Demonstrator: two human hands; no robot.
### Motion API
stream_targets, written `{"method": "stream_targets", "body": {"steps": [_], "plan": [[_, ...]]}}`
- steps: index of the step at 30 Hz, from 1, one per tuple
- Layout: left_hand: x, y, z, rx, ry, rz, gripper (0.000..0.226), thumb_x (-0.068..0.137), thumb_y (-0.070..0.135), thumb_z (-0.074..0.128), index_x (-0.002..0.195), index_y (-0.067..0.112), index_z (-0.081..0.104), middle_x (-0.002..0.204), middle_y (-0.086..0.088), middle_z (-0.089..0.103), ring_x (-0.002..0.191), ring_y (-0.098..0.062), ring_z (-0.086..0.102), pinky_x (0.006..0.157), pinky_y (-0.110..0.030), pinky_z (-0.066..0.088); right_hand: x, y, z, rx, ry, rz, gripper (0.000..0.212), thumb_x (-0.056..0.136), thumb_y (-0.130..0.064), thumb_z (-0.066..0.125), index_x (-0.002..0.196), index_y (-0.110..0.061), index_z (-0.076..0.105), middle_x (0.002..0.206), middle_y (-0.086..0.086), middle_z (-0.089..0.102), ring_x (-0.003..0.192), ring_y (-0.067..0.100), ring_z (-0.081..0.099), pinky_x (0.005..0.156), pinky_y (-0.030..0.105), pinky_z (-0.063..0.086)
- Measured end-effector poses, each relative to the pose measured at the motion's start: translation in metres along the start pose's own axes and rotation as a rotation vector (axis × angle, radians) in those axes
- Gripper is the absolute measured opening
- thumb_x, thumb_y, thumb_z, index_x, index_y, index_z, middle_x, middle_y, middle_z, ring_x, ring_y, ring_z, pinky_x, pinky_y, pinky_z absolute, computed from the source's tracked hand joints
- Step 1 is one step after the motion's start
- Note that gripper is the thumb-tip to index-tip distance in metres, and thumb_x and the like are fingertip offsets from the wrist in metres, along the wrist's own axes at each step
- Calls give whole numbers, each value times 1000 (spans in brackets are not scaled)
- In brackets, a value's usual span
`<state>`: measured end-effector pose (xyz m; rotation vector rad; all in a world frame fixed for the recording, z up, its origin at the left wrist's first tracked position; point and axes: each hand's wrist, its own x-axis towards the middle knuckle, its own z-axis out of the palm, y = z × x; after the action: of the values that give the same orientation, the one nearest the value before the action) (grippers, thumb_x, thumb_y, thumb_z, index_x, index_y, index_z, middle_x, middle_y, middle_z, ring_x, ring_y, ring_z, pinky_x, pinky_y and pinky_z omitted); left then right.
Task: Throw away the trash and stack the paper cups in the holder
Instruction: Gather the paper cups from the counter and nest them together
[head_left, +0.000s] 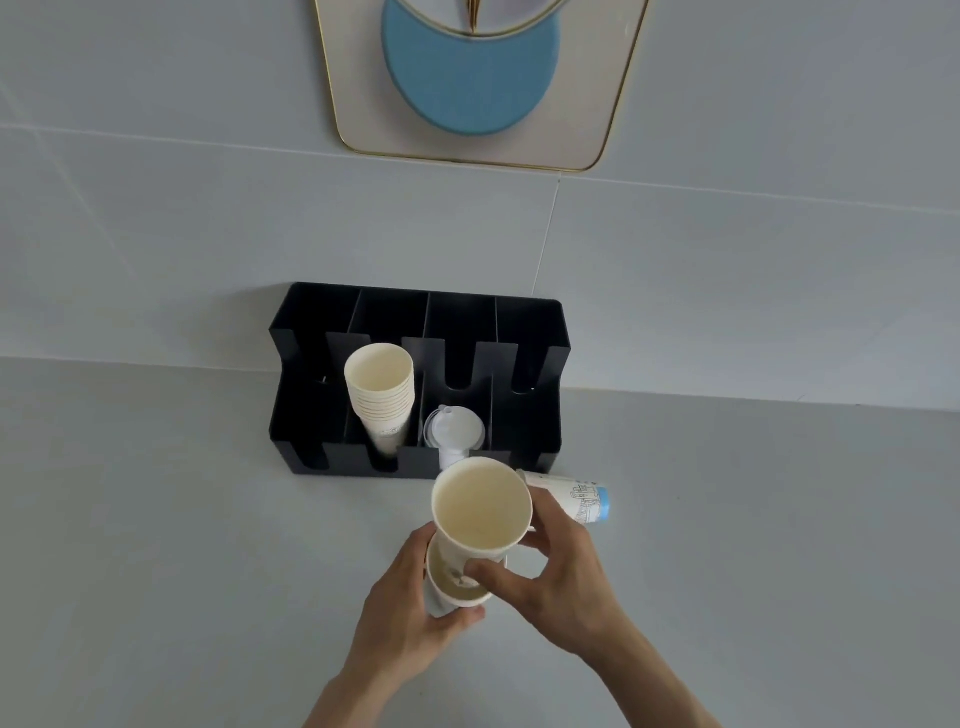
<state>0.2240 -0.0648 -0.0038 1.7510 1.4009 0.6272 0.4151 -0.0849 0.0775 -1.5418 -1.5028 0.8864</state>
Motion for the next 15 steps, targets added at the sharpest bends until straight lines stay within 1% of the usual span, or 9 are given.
{"method": "stream_targets", "body": {"steps": [3, 4, 5, 7, 8, 12, 14, 15], "plan": [[0, 2, 0, 6, 7, 9, 86, 61, 64, 84, 130, 51, 35, 118, 37, 56, 107, 8, 60, 82, -8, 50, -6, 9, 8, -49, -18, 19, 69, 69, -54, 90, 127, -37, 57, 117, -25, 68, 114, 4, 63, 96, 21, 52], [0, 2, 0, 0, 7, 8, 86, 60, 65, 84, 131, 50, 36, 119, 36, 56, 108, 7, 60, 82, -9, 50, -7, 14, 11, -78, -18, 26, 70, 68, -58, 88, 127, -37, 57, 118, -25, 67, 115, 4, 62, 95, 22, 51], [0, 2, 0, -5, 5, 6, 86, 60, 64, 83, 131, 49, 37, 119, 34, 57, 109, 5, 60, 85, -12, 51, -9, 19, 13, -108, -18, 38, 70, 69, -60, 86, 128, -38, 56, 119, -27, 65, 115, 2, 60, 94, 21, 50], [1, 0, 0, 2, 6, 6, 84, 60, 63, 84, 129, 51, 37, 120, 32, 58, 110, 0, 61, 87, -19, 54, -10, 29, 18, -171, -29, 59, 70, 70, -60, 84, 130, -40, 54, 121, -31, 60, 114, -3, 57, 93, 16, 45], [1, 0, 0, 2, 8, 10, 84, 60, 63, 84, 129, 52, 38, 120, 32, 58, 110, 1, 61, 87, -20, 55, -11, 33, 21, -203, -40, 61, 71, 71, -58, 83, 132, -39, 53, 121, -31, 58, 114, -4, 56, 92, 16, 44], [1, 0, 0, -14, 15, 21, 87, 59, 62, 86, 128, 62, 33, 126, 37, 56, 112, 8, 58, 85, -14, 52, -13, 45, 27, -241, -86, 99, 79, 73, -60, 80, 142, -39, 48, 131, -25, 58, 118, -1, 55, 98, 22, 46], [0, -1, -1, -10, 9, 26, 89, 59, 56, 89, 127, 66, 30, 128, 40, 53, 113, 7, 58, 85, -11, 49, -12, 48, 27, -252, -132, 118, 88, 72, -64, 79, 148, -38, 42, 141, -22, 54, 126, -1, 52, 104, 24, 45], [0, -2, -1, -3, 1, 32, 92, 59, 54, 90, 128, 64, 30, 128, 40, 53, 114, 6, 58, 86, -10, 48, -12, 49, 26, -271, -157, 125, 94, 71, -67, 78, 151, -35, 39, 145, -20, 52, 130, 2, 50, 108, 27, 44]]}}
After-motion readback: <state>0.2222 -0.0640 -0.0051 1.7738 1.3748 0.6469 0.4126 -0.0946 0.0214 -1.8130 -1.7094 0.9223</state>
